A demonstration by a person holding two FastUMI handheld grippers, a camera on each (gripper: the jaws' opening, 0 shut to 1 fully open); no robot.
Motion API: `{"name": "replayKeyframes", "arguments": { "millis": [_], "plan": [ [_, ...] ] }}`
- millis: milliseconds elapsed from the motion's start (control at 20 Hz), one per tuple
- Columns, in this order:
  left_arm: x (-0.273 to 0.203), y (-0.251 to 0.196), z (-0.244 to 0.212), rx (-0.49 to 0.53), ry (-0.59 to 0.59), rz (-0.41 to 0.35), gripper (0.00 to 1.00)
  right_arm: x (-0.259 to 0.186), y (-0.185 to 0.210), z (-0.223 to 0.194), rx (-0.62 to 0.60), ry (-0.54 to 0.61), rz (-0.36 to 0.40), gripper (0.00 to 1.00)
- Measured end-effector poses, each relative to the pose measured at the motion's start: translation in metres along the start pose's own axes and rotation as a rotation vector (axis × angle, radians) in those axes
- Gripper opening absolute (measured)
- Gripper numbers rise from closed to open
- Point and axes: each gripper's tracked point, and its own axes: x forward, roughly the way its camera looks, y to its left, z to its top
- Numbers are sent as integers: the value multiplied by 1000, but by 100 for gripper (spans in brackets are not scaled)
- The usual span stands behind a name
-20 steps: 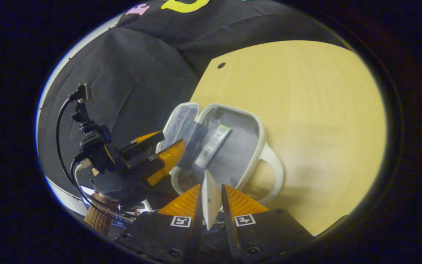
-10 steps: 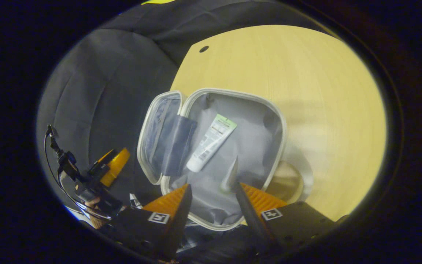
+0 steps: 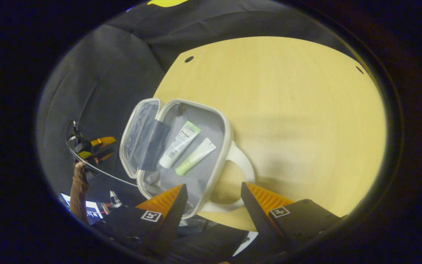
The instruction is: First open the suitcase, pack the skin care products into it, and then close the suitcase.
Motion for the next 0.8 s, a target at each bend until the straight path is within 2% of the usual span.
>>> {"name": "replayKeyframes", "arguments": {
  "millis": [100, 150, 300, 350, 400, 500, 550, 600, 650, 800],
  "plan": [
    [32, -6, 0, -114, 62, -44, 97, -11, -25, -8, 65, -8, -52, 91],
    [43, 0, -8, -134, 118, -40, 97, -15, -36, -12, 111, -9, -71, 91],
    [72, 4, -23, -126, 190, -12, 98, -23, -62, -25, 237, -13, -113, 91],
    [82, 0, -28, -130, 203, -10, 94, -25, -69, -28, 259, -15, -130, 91],
    [92, -4, -31, -135, 216, -16, 99, -27, -74, -30, 273, -15, -144, 91],
    [106, -16, -47, -155, 262, -51, 96, -29, -78, -33, 285, -13, -160, 91],
    [114, -21, -47, -177, 256, -48, 84, -30, -77, -34, 282, -12, -162, 91],
    [108, -27, -46, -196, 240, -68, 49, -29, -75, -35, 273, -8, -164, 91],
    [104, -29, -39, -208, 225, -116, 31, -28, -70, -41, 257, -1, -163, 91],
    [68, -62, -17, -158, 115, -291, 27, -24, -55, -52, 208, 52, -126, 90]
  ]
}}
